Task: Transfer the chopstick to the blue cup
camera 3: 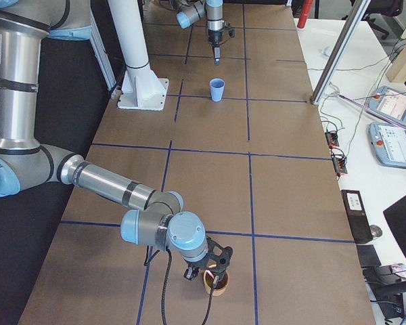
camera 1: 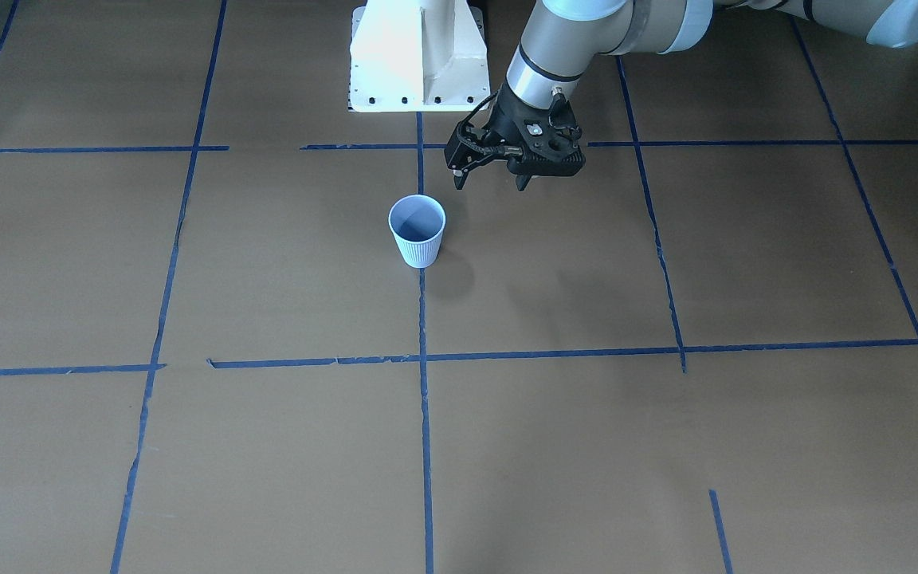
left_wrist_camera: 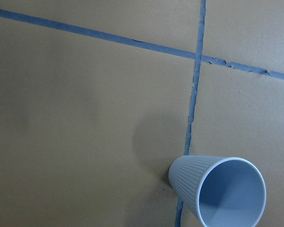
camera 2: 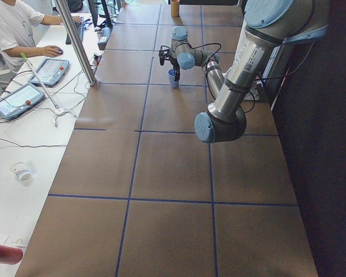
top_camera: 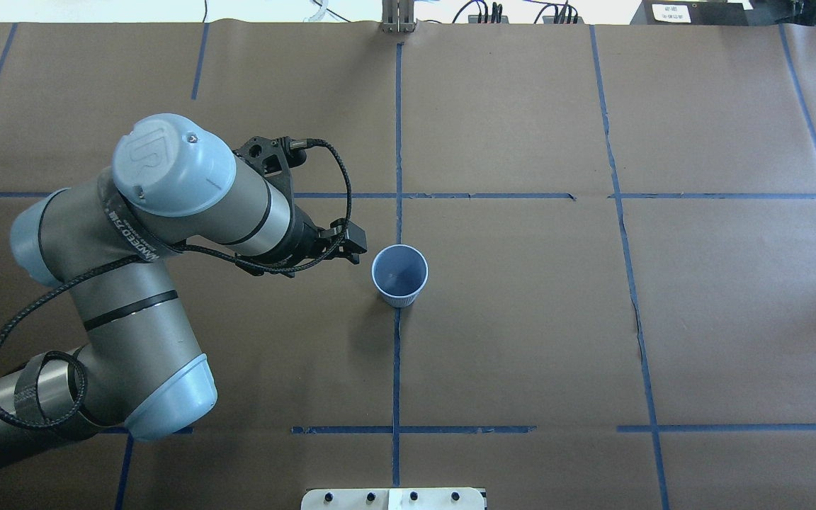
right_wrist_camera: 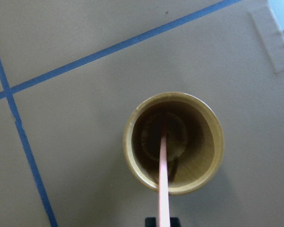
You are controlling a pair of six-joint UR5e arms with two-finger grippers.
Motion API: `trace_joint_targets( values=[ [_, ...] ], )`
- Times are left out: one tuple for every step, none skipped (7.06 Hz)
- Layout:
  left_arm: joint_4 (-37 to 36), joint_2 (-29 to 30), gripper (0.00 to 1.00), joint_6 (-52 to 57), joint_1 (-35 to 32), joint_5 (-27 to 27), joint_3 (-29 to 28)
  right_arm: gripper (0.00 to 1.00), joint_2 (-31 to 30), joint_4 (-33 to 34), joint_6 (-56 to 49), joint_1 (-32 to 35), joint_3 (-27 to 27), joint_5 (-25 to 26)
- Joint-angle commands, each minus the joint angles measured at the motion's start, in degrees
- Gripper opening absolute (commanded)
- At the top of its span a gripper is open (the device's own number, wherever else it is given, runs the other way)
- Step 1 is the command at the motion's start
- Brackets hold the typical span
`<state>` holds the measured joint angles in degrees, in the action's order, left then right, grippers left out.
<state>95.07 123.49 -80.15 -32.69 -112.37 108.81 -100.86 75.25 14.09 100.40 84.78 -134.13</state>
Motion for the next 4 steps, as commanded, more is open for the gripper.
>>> trace_joint_targets(
  values=[
    [0.0,-0.6,1.0,-0.2,0.2,0.0,0.1,0.0,0.1,0.1,0.0,0.0,-0.1,-0.8],
    [0.1,-0.7,1.0,-0.2,0.2,0.0,0.2,0.0,0.1,0.1,0.0,0.0,0.5,-1.0],
    [0.1,-0.8,1.0,-0.2,0.2,0.0,0.2,0.0,0.1,0.1,0.0,0.1,0.9,-1.0],
    [0.1,-0.8,1.0,-0.2,0.2,0.0,0.2,0.0,-0.5,0.2,-0.1,1.9,2.3,-1.1]
  ],
)
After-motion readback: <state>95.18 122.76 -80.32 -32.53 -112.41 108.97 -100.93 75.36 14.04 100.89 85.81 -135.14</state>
